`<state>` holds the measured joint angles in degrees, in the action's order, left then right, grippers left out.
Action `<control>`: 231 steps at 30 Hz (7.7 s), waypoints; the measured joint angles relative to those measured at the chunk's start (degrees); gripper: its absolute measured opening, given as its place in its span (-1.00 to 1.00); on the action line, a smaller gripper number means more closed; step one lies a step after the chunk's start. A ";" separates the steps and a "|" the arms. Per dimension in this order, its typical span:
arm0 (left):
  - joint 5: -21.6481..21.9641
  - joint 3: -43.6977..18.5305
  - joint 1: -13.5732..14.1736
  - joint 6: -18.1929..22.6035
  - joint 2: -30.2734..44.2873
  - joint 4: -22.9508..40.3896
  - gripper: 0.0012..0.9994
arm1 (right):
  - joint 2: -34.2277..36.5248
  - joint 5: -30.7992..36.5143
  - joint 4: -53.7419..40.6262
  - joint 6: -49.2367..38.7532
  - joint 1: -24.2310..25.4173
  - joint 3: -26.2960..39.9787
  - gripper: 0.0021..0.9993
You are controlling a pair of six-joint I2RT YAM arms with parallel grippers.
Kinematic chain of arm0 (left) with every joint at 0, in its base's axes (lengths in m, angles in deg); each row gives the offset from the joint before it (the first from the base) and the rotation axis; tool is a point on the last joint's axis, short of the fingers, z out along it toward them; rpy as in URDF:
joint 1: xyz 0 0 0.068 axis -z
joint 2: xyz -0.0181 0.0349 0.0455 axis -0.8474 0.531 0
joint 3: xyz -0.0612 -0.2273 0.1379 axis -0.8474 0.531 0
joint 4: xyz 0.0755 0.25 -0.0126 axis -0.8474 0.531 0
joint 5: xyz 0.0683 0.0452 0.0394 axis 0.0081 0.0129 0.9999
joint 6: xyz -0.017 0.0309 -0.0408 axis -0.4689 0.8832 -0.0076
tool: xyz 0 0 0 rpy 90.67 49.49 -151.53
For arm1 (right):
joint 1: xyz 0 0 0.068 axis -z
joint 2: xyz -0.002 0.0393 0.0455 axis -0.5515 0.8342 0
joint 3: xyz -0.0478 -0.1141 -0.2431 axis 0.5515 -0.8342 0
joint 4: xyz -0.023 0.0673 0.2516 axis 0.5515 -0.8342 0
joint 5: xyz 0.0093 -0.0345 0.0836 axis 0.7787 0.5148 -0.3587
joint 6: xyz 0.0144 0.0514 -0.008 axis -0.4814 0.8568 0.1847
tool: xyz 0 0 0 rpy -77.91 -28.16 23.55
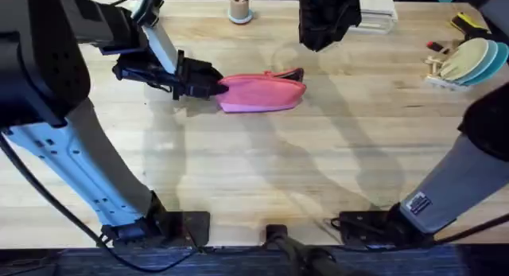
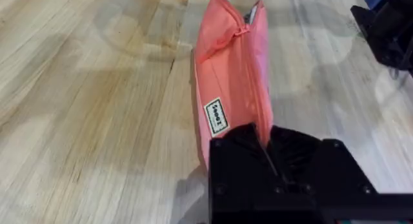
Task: Unzip the bag, pick up the pens from the table one at a time and place them inside, then zip the bag closed.
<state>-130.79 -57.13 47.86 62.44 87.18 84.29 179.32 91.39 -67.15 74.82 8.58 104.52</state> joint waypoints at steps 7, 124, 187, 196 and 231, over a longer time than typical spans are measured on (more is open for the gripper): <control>0.00 0.00 0.00 0.00 0.00 0.00 -0.92 | 0.00 0.00 0.06 -0.83 -0.07 0.00 -0.94; 0.28 0.00 -0.20 -0.05 0.00 0.17 -0.92 | 13.51 -18.42 -1.51 -0.57 -6.57 5.88 -0.94; -2.47 0.00 2.23 -0.22 0.00 -0.46 -0.92 | 9.17 -20.79 8.70 -7.00 15.63 -9.55 -0.94; -0.96 0.00 0.07 -0.22 0.00 -0.35 -0.92 | 2.86 -13.05 5.36 -13.70 17.95 -5.37 0.98; -0.55 -0.11 -0.64 -0.58 0.00 3.23 0.99 | -14.05 -11.47 -1.82 -33.57 12.08 -2.08 1.00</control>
<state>-131.34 -57.23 47.23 61.87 87.18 87.52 165.27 79.91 -68.98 41.24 20.66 102.45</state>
